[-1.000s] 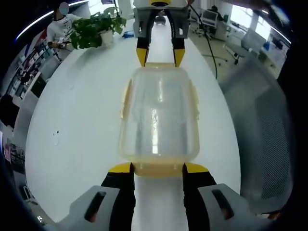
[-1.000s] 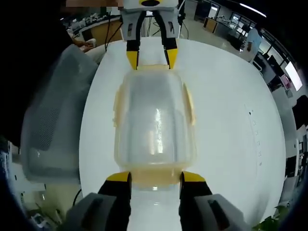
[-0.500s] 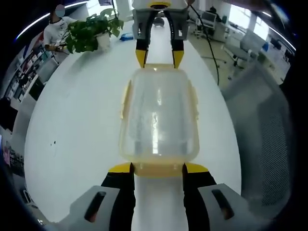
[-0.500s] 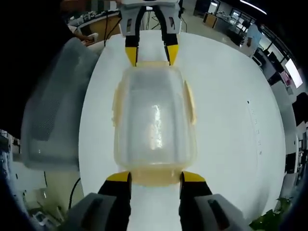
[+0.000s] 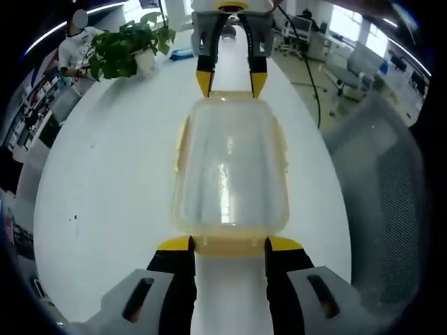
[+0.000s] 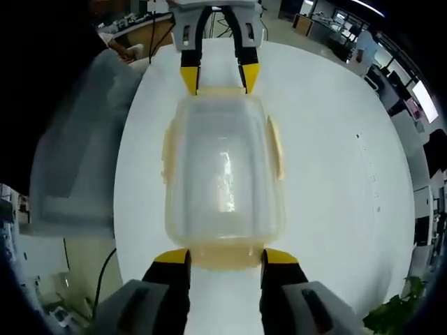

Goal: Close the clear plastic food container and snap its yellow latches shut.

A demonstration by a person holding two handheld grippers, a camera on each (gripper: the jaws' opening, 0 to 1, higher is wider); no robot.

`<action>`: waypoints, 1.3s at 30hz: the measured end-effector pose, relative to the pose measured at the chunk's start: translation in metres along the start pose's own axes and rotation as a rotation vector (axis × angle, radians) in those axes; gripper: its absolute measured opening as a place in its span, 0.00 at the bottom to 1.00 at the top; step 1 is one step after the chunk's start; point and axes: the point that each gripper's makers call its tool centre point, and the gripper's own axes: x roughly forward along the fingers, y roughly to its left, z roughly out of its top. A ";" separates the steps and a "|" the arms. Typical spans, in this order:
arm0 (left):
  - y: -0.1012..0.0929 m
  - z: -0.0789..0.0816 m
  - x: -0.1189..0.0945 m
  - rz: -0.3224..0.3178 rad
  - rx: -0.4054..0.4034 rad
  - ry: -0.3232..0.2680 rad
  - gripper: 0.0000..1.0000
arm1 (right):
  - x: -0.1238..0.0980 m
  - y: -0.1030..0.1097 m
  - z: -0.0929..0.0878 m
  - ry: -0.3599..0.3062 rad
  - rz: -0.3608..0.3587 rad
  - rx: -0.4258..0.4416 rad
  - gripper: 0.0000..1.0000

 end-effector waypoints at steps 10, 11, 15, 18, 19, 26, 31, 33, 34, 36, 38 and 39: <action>-0.001 0.001 0.010 -0.020 0.004 0.017 0.36 | 0.009 0.003 -0.008 0.024 0.010 0.019 0.36; -0.002 0.001 0.012 -0.023 0.005 0.019 0.36 | 0.010 0.004 -0.009 0.023 0.013 0.022 0.36; -0.001 -0.001 0.016 -0.027 0.006 0.022 0.36 | 0.017 0.005 -0.012 0.022 0.010 0.025 0.37; -0.001 0.001 0.017 -0.025 0.013 0.024 0.36 | 0.021 0.004 -0.015 0.032 0.008 0.027 0.37; -0.002 0.001 0.018 -0.028 0.011 0.025 0.36 | 0.023 0.004 -0.016 0.038 0.010 0.025 0.37; -0.003 -0.003 0.022 -0.040 0.006 0.027 0.36 | 0.023 0.005 -0.015 0.034 0.012 0.027 0.37; -0.004 -0.010 0.020 -0.042 0.005 0.028 0.36 | 0.027 0.009 -0.009 0.035 0.021 0.025 0.37; -0.005 -0.017 0.016 -0.042 0.006 0.027 0.36 | 0.030 0.010 -0.003 0.021 0.023 0.027 0.37; -0.006 -0.022 0.014 -0.042 0.006 0.028 0.36 | 0.033 0.012 0.002 0.010 0.025 0.033 0.37; -0.006 -0.028 0.011 -0.041 0.005 0.031 0.36 | 0.033 0.012 0.011 -0.014 0.022 0.035 0.37; -0.007 -0.036 0.007 -0.047 0.020 0.019 0.36 | 0.035 0.014 0.018 -0.022 0.022 0.039 0.37; -0.008 -0.039 0.005 -0.054 0.020 0.001 0.36 | 0.036 0.016 0.022 -0.021 0.019 0.039 0.37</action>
